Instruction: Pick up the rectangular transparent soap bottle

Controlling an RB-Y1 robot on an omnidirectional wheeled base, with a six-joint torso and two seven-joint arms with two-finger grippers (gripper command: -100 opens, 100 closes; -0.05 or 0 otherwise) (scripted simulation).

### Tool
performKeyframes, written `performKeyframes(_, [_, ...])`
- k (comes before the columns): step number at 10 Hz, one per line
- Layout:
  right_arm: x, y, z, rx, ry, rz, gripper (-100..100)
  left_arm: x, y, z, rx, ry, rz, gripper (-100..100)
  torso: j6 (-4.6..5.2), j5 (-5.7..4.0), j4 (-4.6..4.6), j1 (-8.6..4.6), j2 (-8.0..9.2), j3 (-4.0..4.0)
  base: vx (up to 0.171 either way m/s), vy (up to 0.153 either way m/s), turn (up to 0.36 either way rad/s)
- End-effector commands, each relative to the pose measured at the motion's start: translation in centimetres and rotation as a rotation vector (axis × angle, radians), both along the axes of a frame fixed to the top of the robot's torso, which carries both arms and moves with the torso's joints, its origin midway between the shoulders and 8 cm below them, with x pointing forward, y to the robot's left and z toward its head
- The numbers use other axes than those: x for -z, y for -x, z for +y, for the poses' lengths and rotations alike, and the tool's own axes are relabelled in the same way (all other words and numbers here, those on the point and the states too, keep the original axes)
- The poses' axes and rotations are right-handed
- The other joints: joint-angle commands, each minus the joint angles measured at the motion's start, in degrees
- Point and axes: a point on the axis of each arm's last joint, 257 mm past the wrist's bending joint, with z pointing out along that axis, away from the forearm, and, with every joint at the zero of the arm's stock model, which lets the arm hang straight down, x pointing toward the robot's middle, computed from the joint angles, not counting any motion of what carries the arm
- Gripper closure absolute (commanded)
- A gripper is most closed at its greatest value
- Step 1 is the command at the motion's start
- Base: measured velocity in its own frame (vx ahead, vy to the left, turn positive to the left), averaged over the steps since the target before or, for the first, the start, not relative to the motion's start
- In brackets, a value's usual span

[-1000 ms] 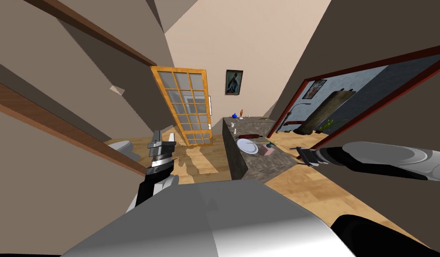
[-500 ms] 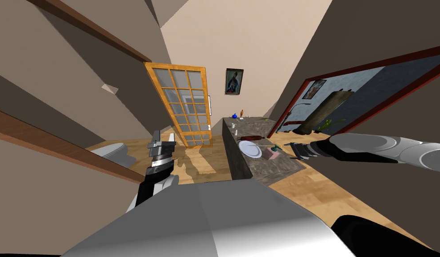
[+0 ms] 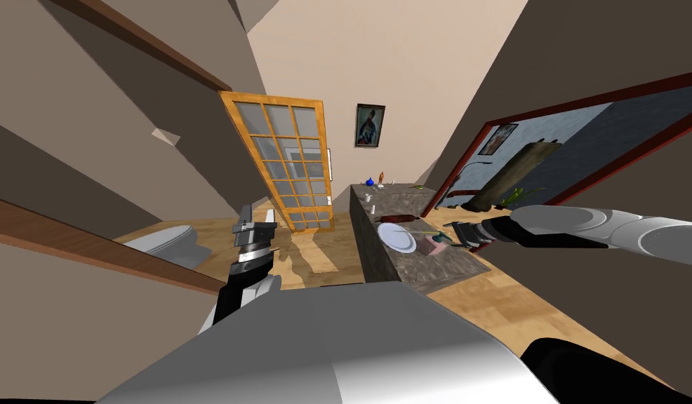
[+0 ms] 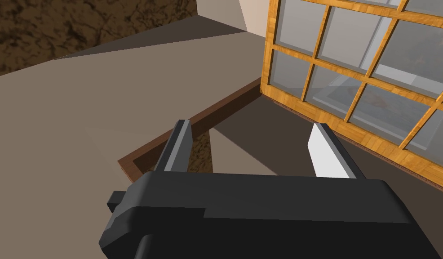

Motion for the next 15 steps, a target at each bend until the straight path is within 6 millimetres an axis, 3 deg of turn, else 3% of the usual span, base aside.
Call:
performKeyframes(1, [1.0,1.0,-0.4,0.014,0.001,-0.002,-100,0.0,0.0,0.0,0.0,0.0,0.0,0,0.0,0.0,0.0,0.0,0.0,0.0,0.023,-0.003,0.101])
performKeyframes(5, [1.7,1.7,-0.5,0.025,-0.001,-0.002,-100,0.0,0.0,0.0,0.0,0.0,0.0,0,-0.01,-0.02,-0.01,-0.06,-0.05,-0.03,0.027,-0.009,0.046])
performKeyframes(6, [1.7,1.7,-0.5,0.026,0.001,-0.004,100,0.0,0.0,0.0,0.0,0.0,0.0,0,0.0,-0.01,0.0,-0.03,0.0,0.0,0.0,0.0,0.0])
performKeyframes(10, [1.7,1.7,-0.5,0.027,0.0,-0.005,100,0.0,0.0,0.0,0.0,0.0,0.0,0,-0.05,0.03,-0.04,-0.03,-0.05,-0.04,0.0,0.0,0.0])
performKeyframes(11, [1.6,1.7,-0.5,0.027,0.0,-0.006,0,0.0,0.0,0.0,0.0,0.0,0.0,0,-0.06,0.03,-0.05,-0.03,-0.06,-0.06,0.0,0.0,0.0])
performKeyframes(12, [0.8,0.8,-0.3,0.011,0.001,-0.002,100,0.0,0.0,0.0,0.0,0.0,0.0,0,-0.06,0.03,-0.06,-0.02,-0.07,-0.07,-0.025,0.005,-0.099])
performKeyframes(14, [0.4,0.6,-0.3,0.009,0.002,-0.005,100,0.0,0.0,0.0,0.0,0.0,0.0,0,0.0,0.07,-0.03,0.05,0.12,0.04,-0.041,0.008,-0.071])
performKeyframes(15, [0.4,0.6,-0.3,0.008,0.001,-0.004,0,0.0,0.0,0.0,0.0,0.0,0.0,0,-0.02,0.06,-0.05,0.04,0.07,0.01,0.0,0.0,0.0])
